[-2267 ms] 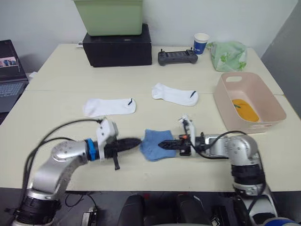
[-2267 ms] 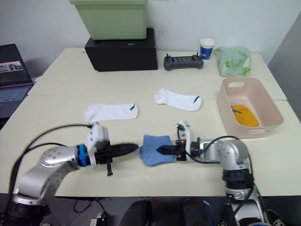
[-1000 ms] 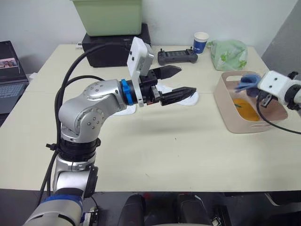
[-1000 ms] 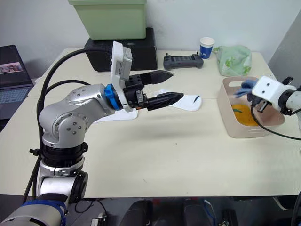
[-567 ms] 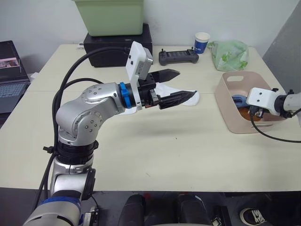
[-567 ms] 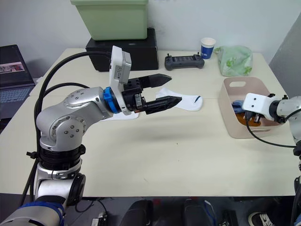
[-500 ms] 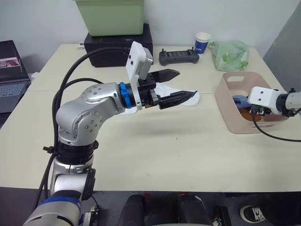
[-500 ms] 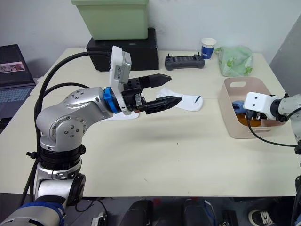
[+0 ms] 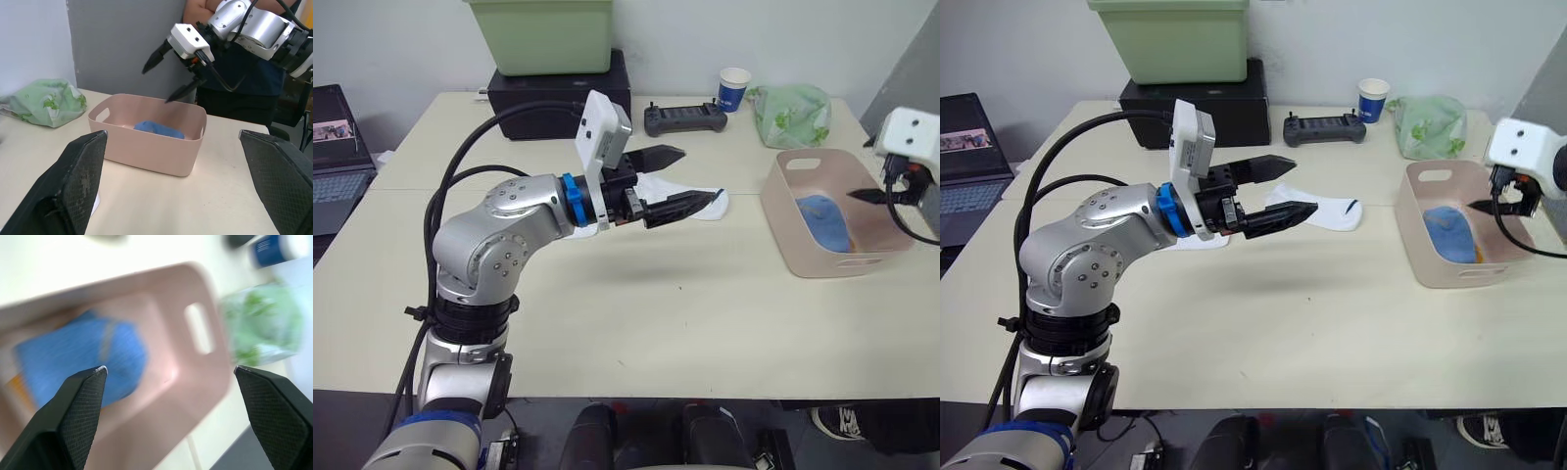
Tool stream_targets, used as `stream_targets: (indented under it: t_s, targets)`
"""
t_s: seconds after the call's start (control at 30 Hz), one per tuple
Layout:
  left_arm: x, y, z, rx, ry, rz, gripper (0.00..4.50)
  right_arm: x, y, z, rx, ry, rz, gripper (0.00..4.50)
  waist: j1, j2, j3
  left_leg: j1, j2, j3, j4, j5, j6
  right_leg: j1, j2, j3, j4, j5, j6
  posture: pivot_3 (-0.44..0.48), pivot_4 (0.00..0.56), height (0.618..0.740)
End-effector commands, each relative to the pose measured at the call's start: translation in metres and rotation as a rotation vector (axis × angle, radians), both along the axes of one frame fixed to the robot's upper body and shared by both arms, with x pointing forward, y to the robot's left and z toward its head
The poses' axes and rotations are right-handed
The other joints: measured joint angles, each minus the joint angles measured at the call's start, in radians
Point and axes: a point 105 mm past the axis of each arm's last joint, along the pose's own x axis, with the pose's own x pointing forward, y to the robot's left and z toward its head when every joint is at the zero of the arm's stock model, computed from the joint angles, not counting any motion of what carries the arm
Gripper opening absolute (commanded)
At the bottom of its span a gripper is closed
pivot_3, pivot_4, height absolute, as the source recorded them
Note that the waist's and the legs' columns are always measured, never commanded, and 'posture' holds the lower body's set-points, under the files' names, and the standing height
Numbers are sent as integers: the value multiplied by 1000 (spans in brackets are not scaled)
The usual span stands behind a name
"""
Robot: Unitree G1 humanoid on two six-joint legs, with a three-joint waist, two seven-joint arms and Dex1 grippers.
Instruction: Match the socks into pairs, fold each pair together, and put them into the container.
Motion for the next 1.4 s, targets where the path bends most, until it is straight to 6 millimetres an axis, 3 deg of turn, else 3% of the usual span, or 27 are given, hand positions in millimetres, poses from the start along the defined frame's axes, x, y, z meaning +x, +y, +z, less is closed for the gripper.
stream_targets:
  t_s: [0.03, 0.2, 0.33, 0.53, 0.67, 0.87, 0.97, 1.03, 1.1, 1.17, 1.23, 1.33, 1.4]
  targets:
    - [-6, -2, 10, -16, -62, -16, 4500, 14, -1, -15, 9, -67, -41, 3257, 0, 0, 0, 0, 0, 0, 0, 0, 0, 0, 0, 0, 0, 0, 0, 0, 150, 740]
    - [-7, 0, 9, -11, -61, -9, 4500, 23, 0, -51, 25, -32, -66, 1427, 0, 0, 0, 0, 0, 1, 0, 0, 0, -1, 0, 0, 0, 0, 0, 0, 150, 740]
    - [-11, 0, 5, 2, -63, -5, 4500, 25, -12, -79, -25, 9, -115, 27, 0, 0, 0, 0, 0, 1, 0, 0, 0, -1, -1, 0, 0, 0, 0, 0, 150, 740]
    - [-13, 2, 2, 7, -63, 2, 4500, 22, -17, -100, -40, 62, -125, 27, 0, 0, 0, 0, 0, 1, 0, 0, 0, 0, -1, 0, 1, 0, 0, 0, 150, 740]
    - [-10, 6, -1, 6, -60, 31, 4500, 26, -14, -81, 45, -6, -128, 27, -1, 0, 0, 0, 0, 0, 0, 0, 0, 0, -1, 0, 1, 0, 0, 0, 150, 740]
    - [6, 37, -11, 16, -82, 193, 4500, 26, -4, -1, 222, -313, -75, 27, -5, 0, 0, 0, 0, 1, 0, 0, 0, -1, -1, 0, 1, 0, 0, 0, 150, 740]
    - [10, 59, -17, 49, -104, 259, 4500, 18, 35, 25, 450, -358, 65, 570, -11, 0, 0, 0, 1, 0, 0, 0, 0, -1, 0, 0, 1, 0, 0, 0, 150, 740]
    - [13, 73, -23, 73, -99, 299, 4500, 10, 60, 29, 534, -343, 139, 1180, -11, 0, 0, 0, 2, 0, 0, 0, 0, 0, 1, 0, 2, 0, 0, 0, 150, 740]
    - [16, 94, -36, 101, -83, 380, 4500, -5, 107, 22, 661, -289, 247, 1865, -10, 1, -1, 0, 2, -2, 0, 0, 0, 0, 1, -2, 2, 0, 0, 0, 150, 740]
    - [15, 109, -48, 114, -65, 441, 4500, -21, 138, 9, 740, -231, 303, 2559, -9, 1, -1, 1, 4, -1, -1, 0, 0, 1, 1, -2, 2, 0, 0, 0, 150, 740]
    - [14, 116, -55, 113, -52, 473, 4500, -31, 152, 0, 766, -199, 315, 3250, -1, 1, -1, 0, 5, -2, -1, 0, 0, -1, 2, -3, 3, 0, 0, 0, 150, 740]
    - [2, 141, -95, 166, 11, 589, 4500, -54, 174, -58, 737, -108, 314, 4265, 9, 0, -2, -1, 3, -2, 0, -1, 3, -1, 0, -3, 2, 0, 0, 0, 150, 740]
    - [-5, 155, -116, 164, 63, 653, 4500, -67, 180, -83, 801, -57, 272, 4482, 10, -3, -5, -1, 2, -2, -2, -2, 4, 0, -1, -3, -2, 0, 0, 0, 150, 740]
